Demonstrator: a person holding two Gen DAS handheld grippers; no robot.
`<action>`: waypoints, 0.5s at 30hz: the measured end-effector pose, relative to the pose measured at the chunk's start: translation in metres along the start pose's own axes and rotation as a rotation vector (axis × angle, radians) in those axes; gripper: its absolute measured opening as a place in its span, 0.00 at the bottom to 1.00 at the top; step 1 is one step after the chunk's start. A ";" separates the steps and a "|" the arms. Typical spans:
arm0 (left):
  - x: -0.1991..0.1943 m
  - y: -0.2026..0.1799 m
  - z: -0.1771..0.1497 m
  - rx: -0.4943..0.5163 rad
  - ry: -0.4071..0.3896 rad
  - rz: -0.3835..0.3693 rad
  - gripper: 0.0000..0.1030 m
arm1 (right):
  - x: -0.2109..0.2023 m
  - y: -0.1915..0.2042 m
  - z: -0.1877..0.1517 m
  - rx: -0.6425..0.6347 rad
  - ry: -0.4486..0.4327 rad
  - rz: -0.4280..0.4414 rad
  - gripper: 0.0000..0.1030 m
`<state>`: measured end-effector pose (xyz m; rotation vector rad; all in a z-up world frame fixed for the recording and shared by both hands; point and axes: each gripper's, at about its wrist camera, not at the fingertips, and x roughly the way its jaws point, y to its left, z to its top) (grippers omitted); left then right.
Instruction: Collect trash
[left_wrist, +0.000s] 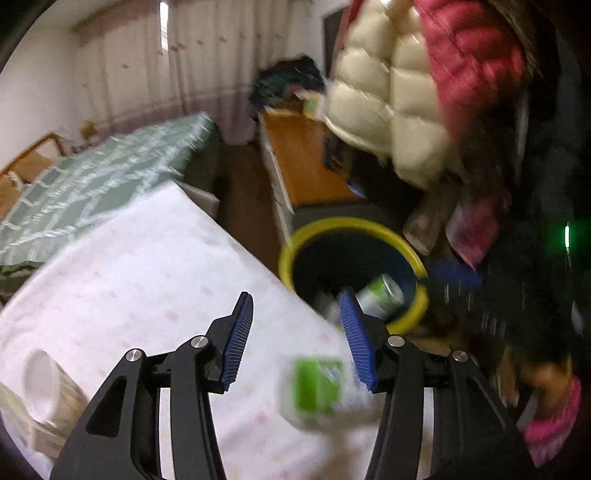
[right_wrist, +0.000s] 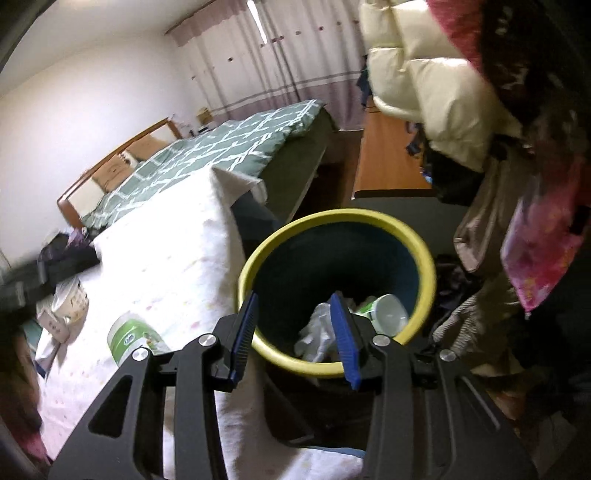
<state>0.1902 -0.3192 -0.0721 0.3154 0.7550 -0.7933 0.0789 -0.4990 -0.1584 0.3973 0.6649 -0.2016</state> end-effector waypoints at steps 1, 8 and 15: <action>0.005 -0.003 -0.007 0.005 0.020 -0.007 0.49 | -0.006 -0.003 0.001 0.001 -0.010 -0.016 0.38; 0.019 -0.018 -0.028 0.022 0.037 -0.023 0.78 | -0.021 -0.017 0.004 0.017 -0.028 -0.028 0.39; 0.028 -0.028 -0.035 0.057 0.062 0.016 0.78 | -0.018 -0.020 0.001 0.023 -0.017 -0.007 0.39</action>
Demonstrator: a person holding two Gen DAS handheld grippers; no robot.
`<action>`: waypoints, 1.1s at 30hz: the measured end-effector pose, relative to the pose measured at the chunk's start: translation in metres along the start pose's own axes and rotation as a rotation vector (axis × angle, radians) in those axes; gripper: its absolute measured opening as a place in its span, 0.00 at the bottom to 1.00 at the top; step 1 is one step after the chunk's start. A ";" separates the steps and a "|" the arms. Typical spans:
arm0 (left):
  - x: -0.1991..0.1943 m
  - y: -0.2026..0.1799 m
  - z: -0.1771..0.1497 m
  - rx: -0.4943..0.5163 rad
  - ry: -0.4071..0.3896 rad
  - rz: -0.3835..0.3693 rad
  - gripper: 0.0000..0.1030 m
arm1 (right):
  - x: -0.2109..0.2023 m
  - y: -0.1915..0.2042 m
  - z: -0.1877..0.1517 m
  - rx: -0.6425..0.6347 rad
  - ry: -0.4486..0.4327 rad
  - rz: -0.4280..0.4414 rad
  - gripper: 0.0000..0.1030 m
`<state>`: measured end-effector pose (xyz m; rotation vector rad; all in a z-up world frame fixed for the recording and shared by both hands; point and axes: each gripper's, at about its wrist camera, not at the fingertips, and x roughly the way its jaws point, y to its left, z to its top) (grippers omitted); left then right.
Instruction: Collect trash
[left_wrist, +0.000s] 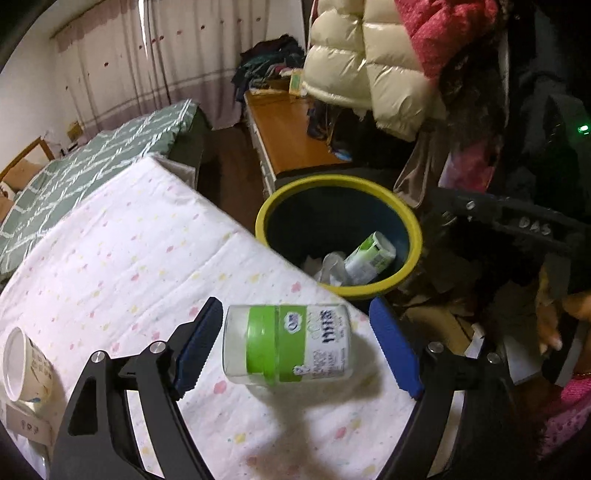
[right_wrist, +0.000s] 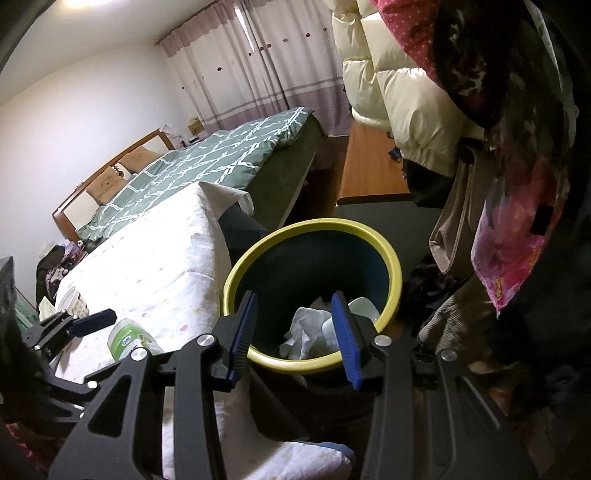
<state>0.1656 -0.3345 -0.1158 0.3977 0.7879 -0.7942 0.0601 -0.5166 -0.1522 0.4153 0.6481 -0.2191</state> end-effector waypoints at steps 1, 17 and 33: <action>0.003 0.001 -0.002 -0.001 0.008 0.004 0.78 | 0.000 -0.001 0.000 0.002 0.001 0.000 0.39; 0.020 -0.004 0.043 0.027 0.006 -0.023 0.67 | -0.013 -0.024 -0.002 0.028 -0.028 -0.055 0.39; 0.124 -0.051 0.103 0.095 0.062 -0.056 0.84 | -0.027 -0.051 -0.009 0.054 -0.014 -0.139 0.46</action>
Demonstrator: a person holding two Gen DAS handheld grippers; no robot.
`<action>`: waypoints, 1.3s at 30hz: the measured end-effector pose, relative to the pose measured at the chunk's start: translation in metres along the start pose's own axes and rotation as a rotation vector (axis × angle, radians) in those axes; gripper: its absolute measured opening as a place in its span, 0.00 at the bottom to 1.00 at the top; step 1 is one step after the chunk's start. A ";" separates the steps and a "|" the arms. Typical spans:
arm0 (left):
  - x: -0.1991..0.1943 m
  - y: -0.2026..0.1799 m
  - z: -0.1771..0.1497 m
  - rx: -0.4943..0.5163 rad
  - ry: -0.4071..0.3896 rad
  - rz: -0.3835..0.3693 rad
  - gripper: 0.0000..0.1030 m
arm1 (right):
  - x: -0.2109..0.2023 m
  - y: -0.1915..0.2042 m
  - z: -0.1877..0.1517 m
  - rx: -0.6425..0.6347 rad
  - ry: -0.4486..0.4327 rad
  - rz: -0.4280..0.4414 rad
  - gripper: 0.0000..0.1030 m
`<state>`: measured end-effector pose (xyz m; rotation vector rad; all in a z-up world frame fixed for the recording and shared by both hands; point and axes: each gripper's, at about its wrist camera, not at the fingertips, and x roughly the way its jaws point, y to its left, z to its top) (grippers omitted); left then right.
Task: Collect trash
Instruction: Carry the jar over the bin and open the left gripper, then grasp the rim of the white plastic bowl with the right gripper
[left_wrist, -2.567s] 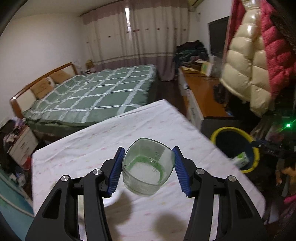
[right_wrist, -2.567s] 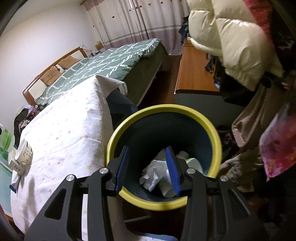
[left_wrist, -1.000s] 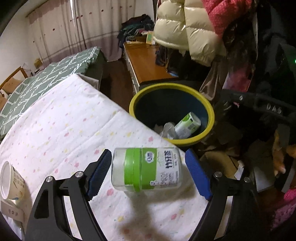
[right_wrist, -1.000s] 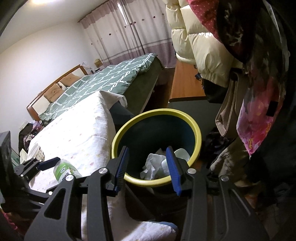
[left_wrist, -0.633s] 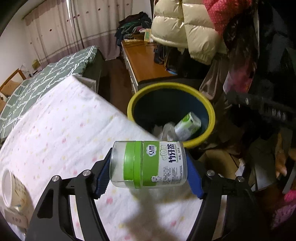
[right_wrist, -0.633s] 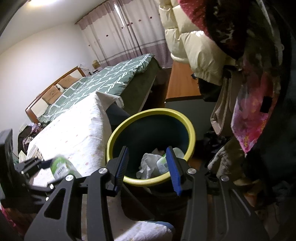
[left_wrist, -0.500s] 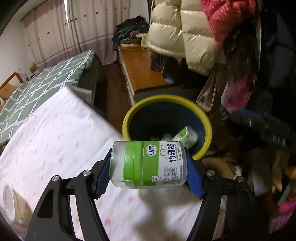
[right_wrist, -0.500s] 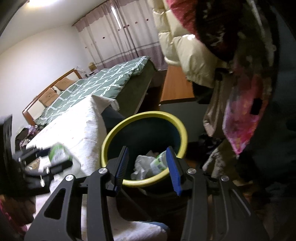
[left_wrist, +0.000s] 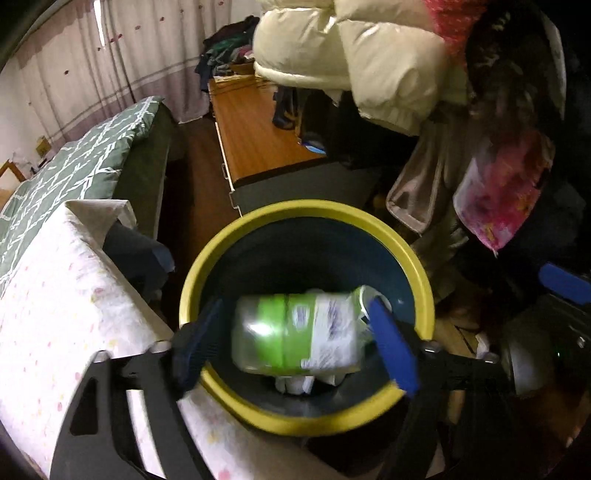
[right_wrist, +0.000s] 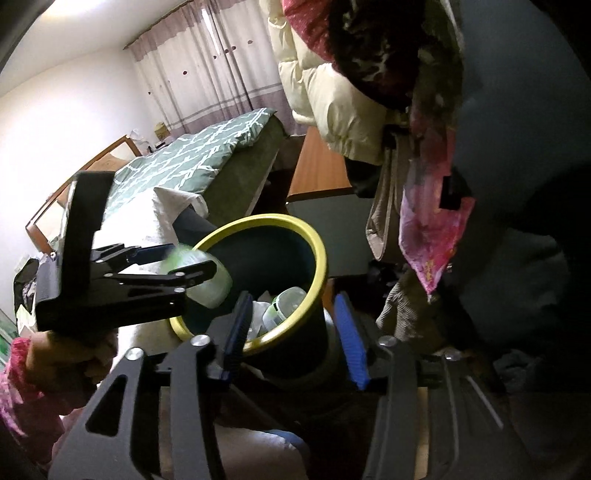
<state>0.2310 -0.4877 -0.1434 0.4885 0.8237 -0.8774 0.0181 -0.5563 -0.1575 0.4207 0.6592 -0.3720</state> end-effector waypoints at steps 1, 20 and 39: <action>0.000 0.002 0.002 -0.007 -0.007 0.000 0.85 | -0.001 0.000 0.000 0.000 -0.002 -0.001 0.46; -0.242 0.087 -0.126 -0.343 -0.324 0.242 0.95 | 0.017 0.092 0.003 -0.168 0.065 0.173 0.47; -0.358 0.185 -0.321 -0.716 -0.331 0.566 0.95 | 0.094 0.434 -0.013 -0.609 0.294 0.553 0.44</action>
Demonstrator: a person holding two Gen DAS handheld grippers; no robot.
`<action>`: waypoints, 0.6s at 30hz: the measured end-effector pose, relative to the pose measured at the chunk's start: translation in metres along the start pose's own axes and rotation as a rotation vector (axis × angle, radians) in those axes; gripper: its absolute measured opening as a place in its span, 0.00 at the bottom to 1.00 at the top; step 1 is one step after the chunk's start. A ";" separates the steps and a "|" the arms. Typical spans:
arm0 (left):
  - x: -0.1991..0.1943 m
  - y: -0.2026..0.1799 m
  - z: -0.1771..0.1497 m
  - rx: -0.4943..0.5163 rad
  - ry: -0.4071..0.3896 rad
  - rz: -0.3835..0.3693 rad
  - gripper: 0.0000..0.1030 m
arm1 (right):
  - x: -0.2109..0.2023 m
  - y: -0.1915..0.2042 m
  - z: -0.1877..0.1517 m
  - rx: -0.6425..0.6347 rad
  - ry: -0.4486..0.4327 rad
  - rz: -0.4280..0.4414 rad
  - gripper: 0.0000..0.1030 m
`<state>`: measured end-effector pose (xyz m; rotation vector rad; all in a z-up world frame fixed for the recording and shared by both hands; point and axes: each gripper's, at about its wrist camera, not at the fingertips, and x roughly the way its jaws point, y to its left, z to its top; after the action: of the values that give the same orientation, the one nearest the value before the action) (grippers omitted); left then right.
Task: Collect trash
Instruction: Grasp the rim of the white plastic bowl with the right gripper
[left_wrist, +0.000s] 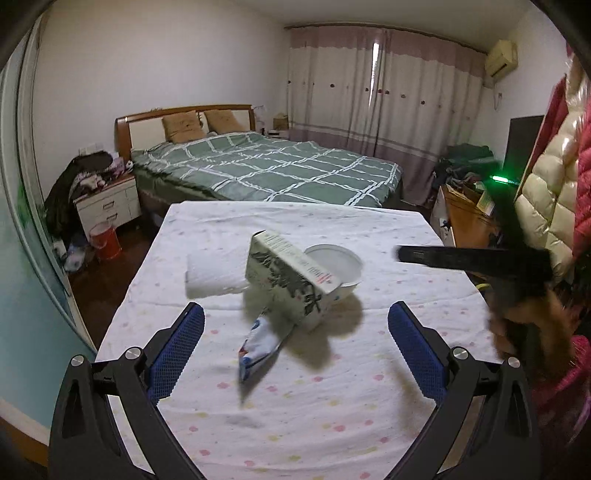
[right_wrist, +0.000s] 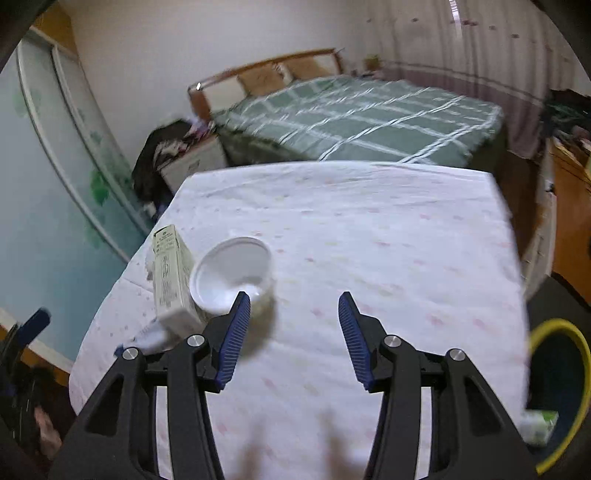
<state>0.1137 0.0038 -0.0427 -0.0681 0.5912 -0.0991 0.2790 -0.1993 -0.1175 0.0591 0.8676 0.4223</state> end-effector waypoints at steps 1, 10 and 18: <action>0.000 0.003 -0.001 -0.003 0.001 -0.002 0.95 | 0.016 0.006 0.007 -0.007 0.026 -0.004 0.40; 0.012 0.009 -0.008 -0.004 0.021 -0.014 0.95 | 0.102 0.025 0.019 -0.018 0.178 -0.059 0.12; 0.021 0.006 -0.009 -0.007 0.045 -0.023 0.95 | 0.075 0.007 0.019 0.008 0.098 -0.102 0.07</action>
<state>0.1262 0.0066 -0.0624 -0.0797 0.6362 -0.1214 0.3341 -0.1620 -0.1580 0.0016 0.9645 0.3286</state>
